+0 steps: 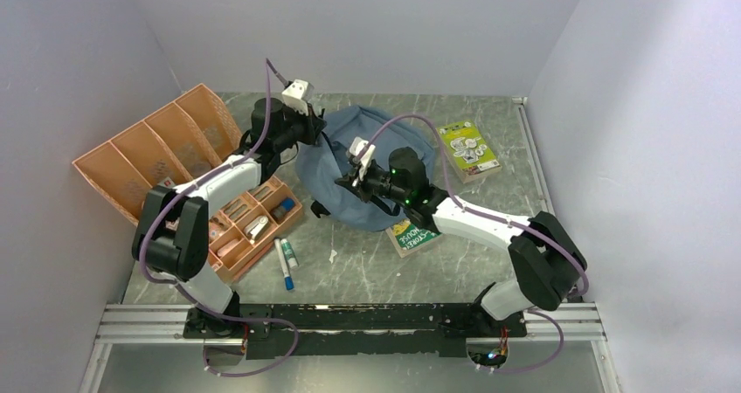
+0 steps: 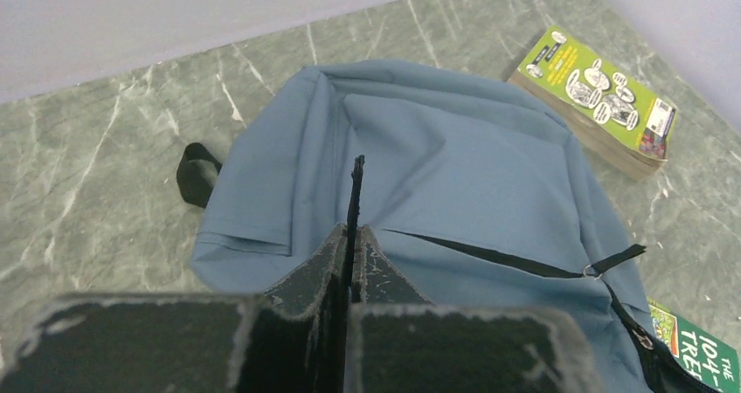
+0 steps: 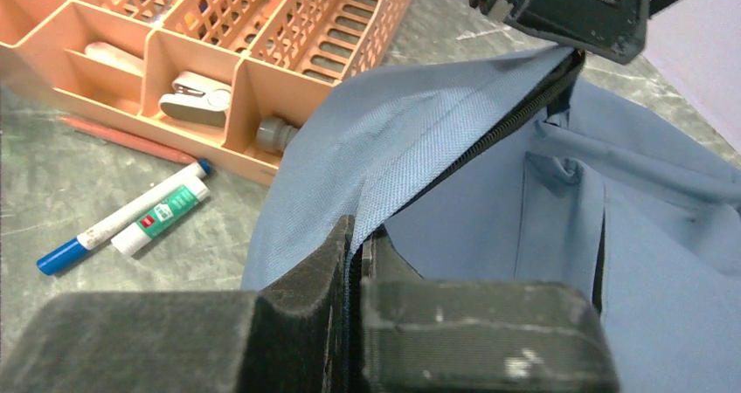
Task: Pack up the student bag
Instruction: Unzip the student bag at the center of the board.
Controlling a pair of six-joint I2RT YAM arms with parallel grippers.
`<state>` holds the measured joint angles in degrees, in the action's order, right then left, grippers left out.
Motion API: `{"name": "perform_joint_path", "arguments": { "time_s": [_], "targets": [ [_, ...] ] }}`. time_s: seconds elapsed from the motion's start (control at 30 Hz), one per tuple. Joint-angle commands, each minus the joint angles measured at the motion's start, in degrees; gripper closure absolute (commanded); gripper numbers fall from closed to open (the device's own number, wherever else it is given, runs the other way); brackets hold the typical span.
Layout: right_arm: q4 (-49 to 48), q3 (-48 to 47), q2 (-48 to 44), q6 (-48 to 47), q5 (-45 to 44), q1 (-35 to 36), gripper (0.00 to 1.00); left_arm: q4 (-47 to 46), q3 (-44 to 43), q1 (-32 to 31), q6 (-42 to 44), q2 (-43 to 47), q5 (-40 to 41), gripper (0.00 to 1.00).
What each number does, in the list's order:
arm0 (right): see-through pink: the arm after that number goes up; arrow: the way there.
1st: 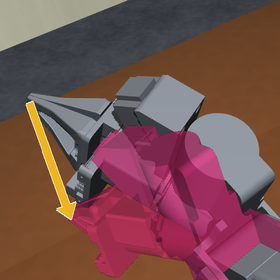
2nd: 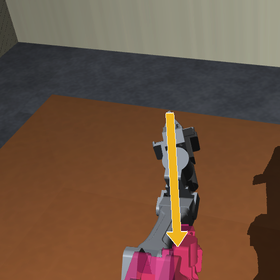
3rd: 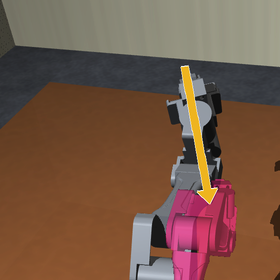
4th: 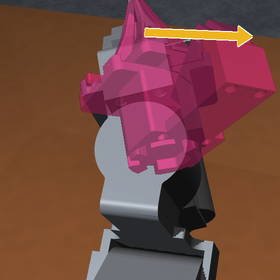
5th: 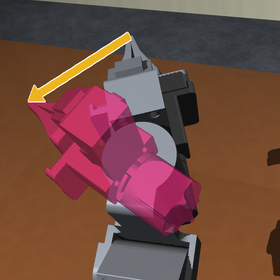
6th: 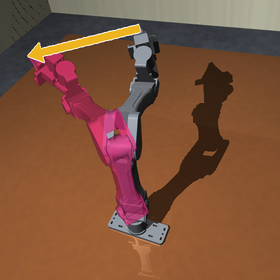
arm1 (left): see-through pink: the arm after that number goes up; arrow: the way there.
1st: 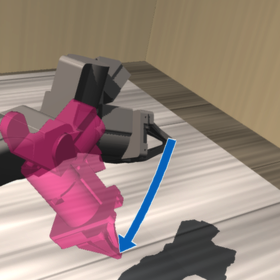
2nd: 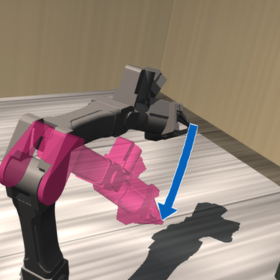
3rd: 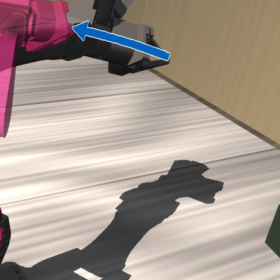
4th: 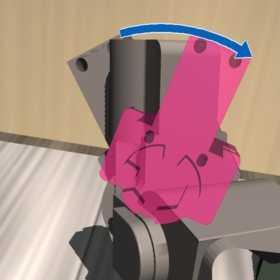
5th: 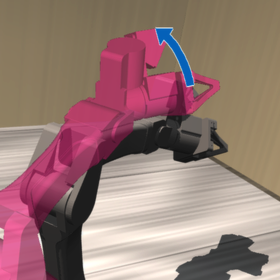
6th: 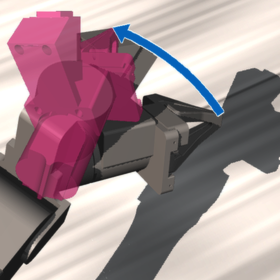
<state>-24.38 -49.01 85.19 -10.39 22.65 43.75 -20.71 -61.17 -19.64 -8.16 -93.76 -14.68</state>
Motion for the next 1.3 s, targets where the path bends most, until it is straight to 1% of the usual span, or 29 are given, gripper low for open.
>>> {"name": "perform_joint_path", "arguments": {
  "time_s": [0.0, 0.13, 0.2, 0.3, 0.43, 0.63, 0.83, 1.0, 1.07, 1.13, 1.17, 1.27],
  "targets": [
    [3.8, 3.7, -3.7, 0.3, 4.0, 3.4, 1.00, -3.6, -3.9, 4.2, 4.2, 0.4, 11.8, 0.95],
    [4.4, 4.4, -4.1, 1.2, -1.8, 3.4, 1.00, -6.0, 0.1, 5.1, 4.5, 4.4, 6.3, 0.95],
    [4.8, 4.8, -4.7, 1.1, -1.7, 3.4, 1.00, -6.5, 1.7, 5.6, 4.9, 5.8, 5.2, 0.95],
    [5.6, 5.9, -6.8, 0.5, 1.2, 3.4, 1.00, -6.0, 2.0, 8.2, 2.6, 5.5, 3.7, 0.95],
    [9.3, 6.7, -9.3, -1.2, 3.3, 4.0, 1.00, -4.0, -1.5, 11.3, 0.1, 2.2, 0.7, 0.95],
    [13.9, 8.7, -11.2, -4.5, 5.6, 5.9, 1.00, -3.3, -8.5, 12.1, 0.7, -5.6, -4.6, 0.95],
    [13.9, 10.5, -14.1, -4.6, 6.1, 6.9, 1.00, -2.9, -13.4, 12.1, 1.1, -12.5, -3.1, 0.95],
    [13.8, 11.4, -15.9, -4.0, 7.4, 7.1, 1.00, -3.5, -15.2, 12.1, 2.9, -16.0, -1.2, 0.95],
    [13.6, 11.8, -16.2, -3.6, 8.1, 7.2, 1.00, -5.2, -15.2, 12.1, 2.6, -16.9, -1.8, 0.95],
    [12.9, 12.1, -16.5, -3.2, 7.4, 7.2, 1.00, -6.4, -15.5, 12.2, 1.9, -17.9, -4.6, 0.95],
    [12.2, 12.2, -16.4, -2.8, 6.4, 7.2, 1.00, -7.0, -15.6, 12.2, 1.1, -18.3, -6.4, 0.94],
    [7.7, 12.4, -15.5, 1.0, 0.2, 7.2, 1.00, -10.1, -14.8, 12.2, -3.7, -18.3, -11.5, 0.81]
  ]
}}
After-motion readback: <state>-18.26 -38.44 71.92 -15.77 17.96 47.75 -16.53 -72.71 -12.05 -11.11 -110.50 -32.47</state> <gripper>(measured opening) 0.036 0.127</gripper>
